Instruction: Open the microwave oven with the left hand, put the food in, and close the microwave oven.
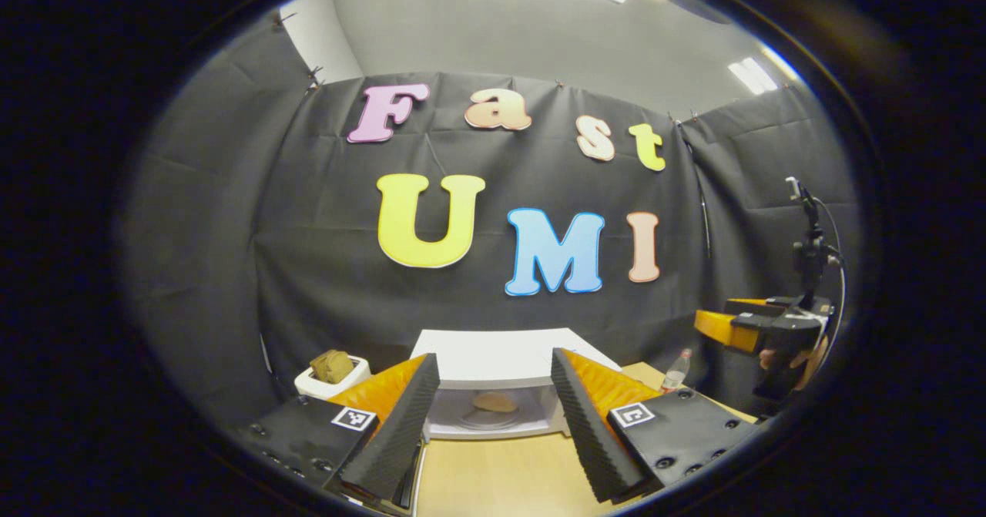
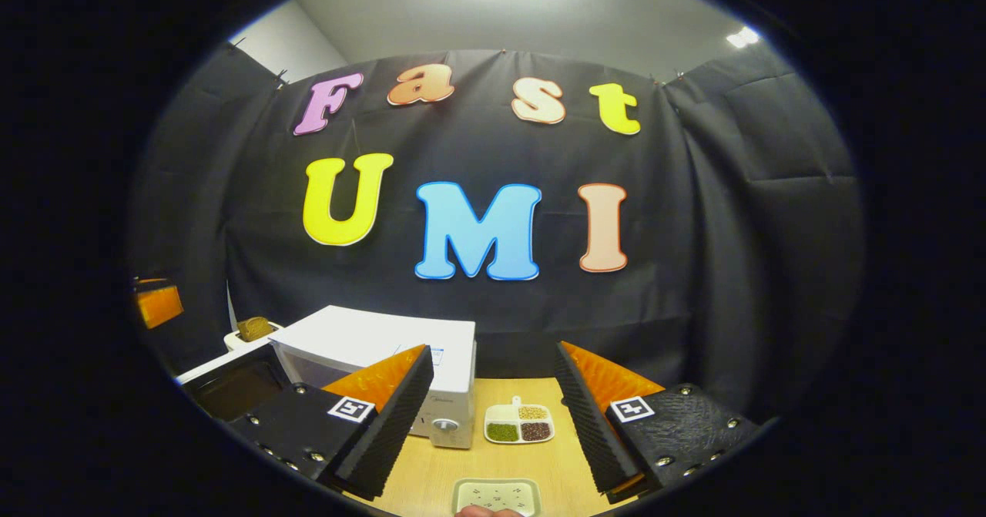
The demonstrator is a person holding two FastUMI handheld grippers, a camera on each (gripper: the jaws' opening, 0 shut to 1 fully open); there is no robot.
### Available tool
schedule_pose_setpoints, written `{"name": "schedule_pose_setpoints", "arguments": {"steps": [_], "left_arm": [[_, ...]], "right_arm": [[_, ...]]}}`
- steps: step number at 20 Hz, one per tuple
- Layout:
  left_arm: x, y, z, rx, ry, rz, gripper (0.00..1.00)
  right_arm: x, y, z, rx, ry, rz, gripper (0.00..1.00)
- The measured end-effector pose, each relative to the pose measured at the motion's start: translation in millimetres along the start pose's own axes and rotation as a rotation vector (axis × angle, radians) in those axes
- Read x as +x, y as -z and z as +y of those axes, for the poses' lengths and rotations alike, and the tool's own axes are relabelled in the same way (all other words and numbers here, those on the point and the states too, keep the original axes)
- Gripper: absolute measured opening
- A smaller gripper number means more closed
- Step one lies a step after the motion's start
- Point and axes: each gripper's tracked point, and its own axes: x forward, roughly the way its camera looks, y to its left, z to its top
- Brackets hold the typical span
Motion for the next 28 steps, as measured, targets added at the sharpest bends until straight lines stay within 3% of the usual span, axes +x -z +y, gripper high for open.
{"name": "schedule_pose_setpoints", "arguments": {"steps": [5,13,17,19,21,23,28], "left_arm": [[-2.9,-11.0,-3.5,0.002,0.014,-0.017,0.95],[-21.4,-22.2,13.5,0.0,-0.036,-0.027,0.94],[-33.5,-12.7,14.4,-0.002,-0.01,0.01,0.94],[-35.4,2.4,12.1,0.0,0.017,0.055,0.52],[-36.2,10.6,39.1,0.037,-0.058,0.074,0.09],[-51.0,26.9,45.0,0.051,-0.056,0.106,0.07],[-96.6,73.6,129.4,0.067,-0.203,0.2,0.05]], "right_arm": [[-32.9,-19.2,-22.2,-0.019,0.069,-0.041,0.95],[-35.8,-30.4,-5.1,-0.02,0.015,-0.063,0.95],[-31.6,-33.3,3.6,-0.008,-0.021,-0.068,0.95],[-28.4,-31.8,10.3,-0.008,-0.038,-0.062,0.97],[-28.0,-30.6,16.5,-0.009,-0.053,-0.055,0.95],[-26.3,-28.5,18.9,-0.013,-0.064,-0.048,0.95],[-21.6,-23.1,31.3,-0.022,-0.084,-0.037,0.95]]}}
